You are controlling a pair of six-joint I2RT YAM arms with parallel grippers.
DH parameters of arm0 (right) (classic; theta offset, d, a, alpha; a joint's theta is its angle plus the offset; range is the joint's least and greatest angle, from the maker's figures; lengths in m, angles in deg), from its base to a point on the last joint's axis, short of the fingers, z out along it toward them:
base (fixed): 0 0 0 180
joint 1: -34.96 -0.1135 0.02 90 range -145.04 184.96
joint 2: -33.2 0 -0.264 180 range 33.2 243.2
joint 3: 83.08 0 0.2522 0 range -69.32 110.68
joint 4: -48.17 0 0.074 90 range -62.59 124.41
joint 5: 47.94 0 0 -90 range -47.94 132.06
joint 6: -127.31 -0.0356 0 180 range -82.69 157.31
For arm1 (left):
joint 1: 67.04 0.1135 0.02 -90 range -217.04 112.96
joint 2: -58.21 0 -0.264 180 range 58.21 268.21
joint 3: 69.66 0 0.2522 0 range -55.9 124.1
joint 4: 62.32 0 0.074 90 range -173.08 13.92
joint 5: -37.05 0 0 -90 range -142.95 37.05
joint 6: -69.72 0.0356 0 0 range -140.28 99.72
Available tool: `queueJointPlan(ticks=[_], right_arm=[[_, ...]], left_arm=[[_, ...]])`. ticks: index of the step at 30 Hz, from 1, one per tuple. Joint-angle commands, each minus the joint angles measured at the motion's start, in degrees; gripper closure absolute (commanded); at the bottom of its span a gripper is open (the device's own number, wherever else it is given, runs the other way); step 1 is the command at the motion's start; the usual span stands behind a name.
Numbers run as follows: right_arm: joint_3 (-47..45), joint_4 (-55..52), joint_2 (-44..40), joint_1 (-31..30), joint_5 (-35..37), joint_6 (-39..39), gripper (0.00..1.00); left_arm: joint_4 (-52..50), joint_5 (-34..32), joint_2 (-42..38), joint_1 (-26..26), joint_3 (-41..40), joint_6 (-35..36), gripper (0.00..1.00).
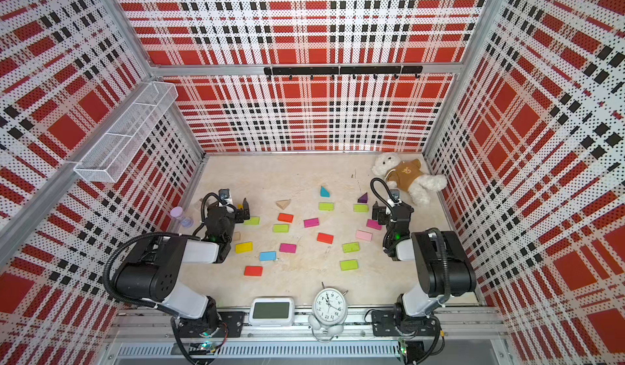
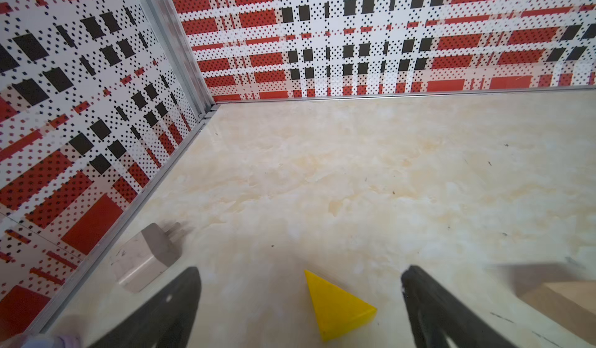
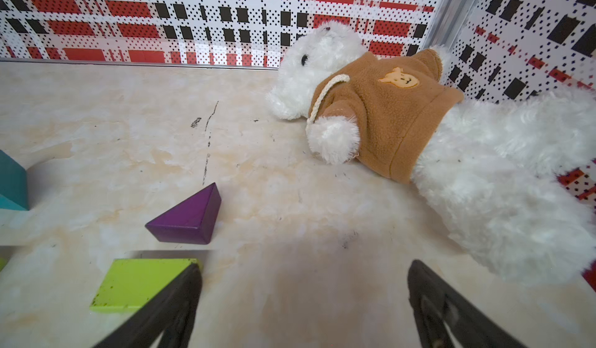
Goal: Assemble a carrot with building blocks
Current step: Move the building block to the center of the board.
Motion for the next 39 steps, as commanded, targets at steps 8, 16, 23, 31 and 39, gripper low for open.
queueJointPlan(ticks=[8, 16, 23, 31, 39], right_arm=[[0.6, 2.9, -0.1, 0.2, -0.4, 0.7, 0.0], [0.6, 2.9, -0.1, 0.2, -0.4, 0.7, 0.0], [0.8, 2.3, 0.0, 0.3, -0.6, 0.6, 0.0], [0.7, 2.5, -0.1, 0.3, -0.8, 0.6, 0.0], [11.5, -25.3, -11.1, -2.5, 7.8, -1.0, 0.05]], left_arm=[[0.7, 0.6, 0.1, 0.2, 0.5, -0.6, 0.01], [0.7, 0.6, 0.1, 0.3, 0.5, -0.6, 0.01], [0.2, 2.2, 0.0, 1.0, 0.7, -1.0, 0.01], [0.8, 2.4, -0.4, 1.4, 0.3, -1.4, 0.02], [-26.9, -8.4, -20.3, -0.8, 5.9, -6.4, 0.22]])
